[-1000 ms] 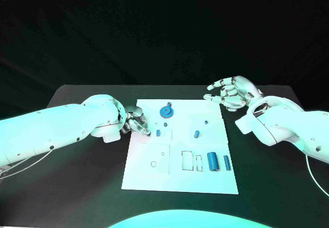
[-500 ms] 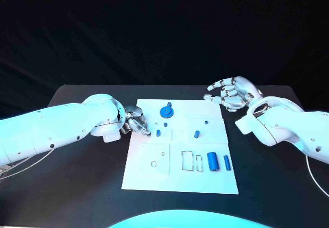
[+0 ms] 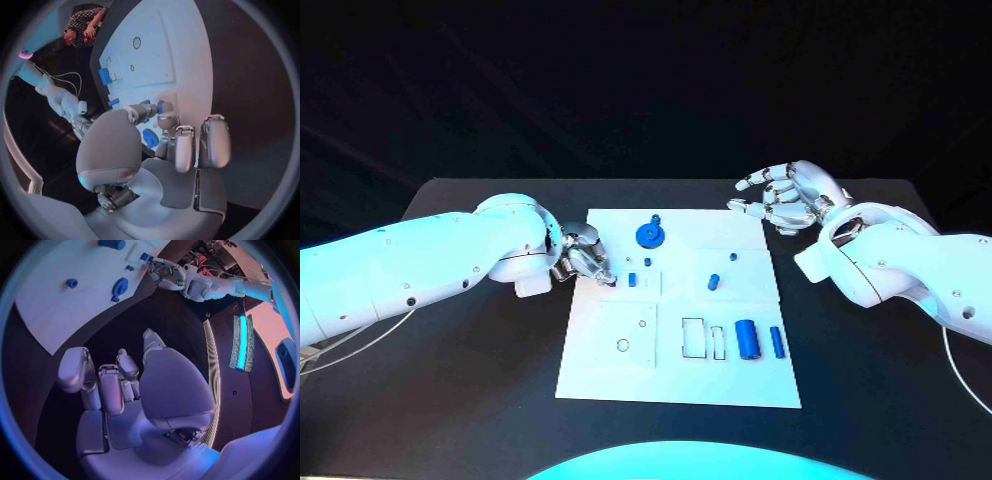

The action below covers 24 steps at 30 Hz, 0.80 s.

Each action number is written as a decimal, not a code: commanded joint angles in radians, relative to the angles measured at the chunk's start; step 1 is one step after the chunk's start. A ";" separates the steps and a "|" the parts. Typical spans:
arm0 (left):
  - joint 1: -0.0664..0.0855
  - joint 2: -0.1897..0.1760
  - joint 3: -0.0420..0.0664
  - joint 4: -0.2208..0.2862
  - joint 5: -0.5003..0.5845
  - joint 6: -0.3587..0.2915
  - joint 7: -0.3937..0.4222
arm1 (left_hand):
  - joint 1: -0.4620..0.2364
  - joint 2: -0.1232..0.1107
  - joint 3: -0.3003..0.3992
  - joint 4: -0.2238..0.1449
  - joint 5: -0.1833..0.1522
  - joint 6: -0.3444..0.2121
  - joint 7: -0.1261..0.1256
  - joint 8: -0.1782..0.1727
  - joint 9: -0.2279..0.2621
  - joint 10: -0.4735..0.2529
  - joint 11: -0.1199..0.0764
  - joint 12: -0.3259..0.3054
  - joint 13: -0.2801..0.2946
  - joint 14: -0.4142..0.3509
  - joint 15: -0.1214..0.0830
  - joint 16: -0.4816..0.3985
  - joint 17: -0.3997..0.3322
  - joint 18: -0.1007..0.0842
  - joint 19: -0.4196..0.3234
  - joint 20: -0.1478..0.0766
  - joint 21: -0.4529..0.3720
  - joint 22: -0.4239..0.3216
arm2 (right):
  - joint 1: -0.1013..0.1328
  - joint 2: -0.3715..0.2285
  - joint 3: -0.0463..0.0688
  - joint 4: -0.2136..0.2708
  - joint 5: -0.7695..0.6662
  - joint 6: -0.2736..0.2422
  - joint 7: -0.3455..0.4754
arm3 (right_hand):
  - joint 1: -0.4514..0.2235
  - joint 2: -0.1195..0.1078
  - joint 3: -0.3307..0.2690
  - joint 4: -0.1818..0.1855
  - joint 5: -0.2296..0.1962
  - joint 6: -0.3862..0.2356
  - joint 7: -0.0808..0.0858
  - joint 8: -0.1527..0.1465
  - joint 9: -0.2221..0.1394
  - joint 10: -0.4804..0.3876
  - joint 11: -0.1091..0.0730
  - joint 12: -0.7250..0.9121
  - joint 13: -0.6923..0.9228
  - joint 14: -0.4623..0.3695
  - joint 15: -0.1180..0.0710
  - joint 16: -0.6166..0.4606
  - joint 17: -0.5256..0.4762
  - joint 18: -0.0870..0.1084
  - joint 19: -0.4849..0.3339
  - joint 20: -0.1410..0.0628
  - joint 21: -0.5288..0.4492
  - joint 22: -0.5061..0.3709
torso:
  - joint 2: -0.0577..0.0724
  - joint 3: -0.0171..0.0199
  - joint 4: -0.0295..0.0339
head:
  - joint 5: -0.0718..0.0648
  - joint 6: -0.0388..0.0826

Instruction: Assemble the parts on the task board

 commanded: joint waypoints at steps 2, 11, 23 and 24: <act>-0.002 0.003 -0.001 -0.005 0.008 0.039 0.008 | 0.002 0.004 0.175 -0.182 0.006 0.012 -0.004 0.001 -0.001 0.007 0.002 0.005 0.002 0.101 -0.008 0.004 0.254 -0.016 0.006 -0.001 0.006 0.001 | -0.001 0.000 0.000 -0.001 -0.008 0.009 0.010 | 0.001 0.007 -0.001 -0.002 0.006 0.010 0.000 0.007 -0.001 -0.001 -0.006 0.005 0.001 0.041 -0.010 -0.001 0.083 0.009 0.007 -0.002 0.002 0.002 | 0.001 0.0002 0.0003 | 0.000 -0.001; -0.002 0.008 0.001 -0.014 0.002 0.025 0.012 | 0.000 0.002 0.176 -0.186 0.012 0.016 -0.005 -0.001 -0.003 0.010 0.002 0.007 0.005 0.102 -0.009 0.005 0.256 -0.016 0.008 -0.001 0.009 0.006 | -0.002 0.000 0.000 0.000 -0.008 0.009 0.010 | 0.001 0.007 -0.001 -0.002 0.006 0.010 0.000 0.007 -0.001 -0.001 -0.006 0.005 0.001 0.041 -0.010 -0.001 0.083 0.009 0.007 -0.002 0.002 0.002 | 0.001 0.0006 0.0005 | 0.000 -0.002; 0.001 0.030 0.005 -0.037 -0.012 0.077 0.017 | -0.001 0.001 0.177 -0.189 0.016 0.019 -0.005 -0.003 -0.005 0.011 0.001 0.007 0.005 0.102 -0.009 0.006 0.257 -0.016 0.007 -0.001 0.009 0.005 | -0.002 0.000 0.000 0.000 -0.008 0.009 0.010 | 0.001 0.007 -0.001 -0.002 0.006 0.010 0.000 0.007 -0.001 -0.001 -0.006 0.005 0.001 0.041 -0.010 -0.001 0.083 0.009 0.007 -0.002 0.002 0.002 | 0.000 0.0010 0.0002 | 0.000 -0.004; 0.002 0.032 0.005 -0.039 -0.013 0.086 0.017 | -0.001 0.001 0.177 -0.189 0.016 0.019 -0.005 -0.003 -0.005 0.011 0.001 0.007 0.005 0.102 -0.009 0.006 0.257 -0.016 0.007 -0.001 0.009 0.005 | -0.002 0.000 0.000 0.000 -0.008 0.009 0.010 | 0.001 0.007 -0.001 -0.002 0.006 0.010 0.000 0.007 -0.001 -0.001 -0.006 0.005 0.001 0.041 -0.010 -0.001 0.083 0.009 0.007 -0.002 0.002 0.002 | 0.000 0.0010 0.0000 | 0.000 -0.004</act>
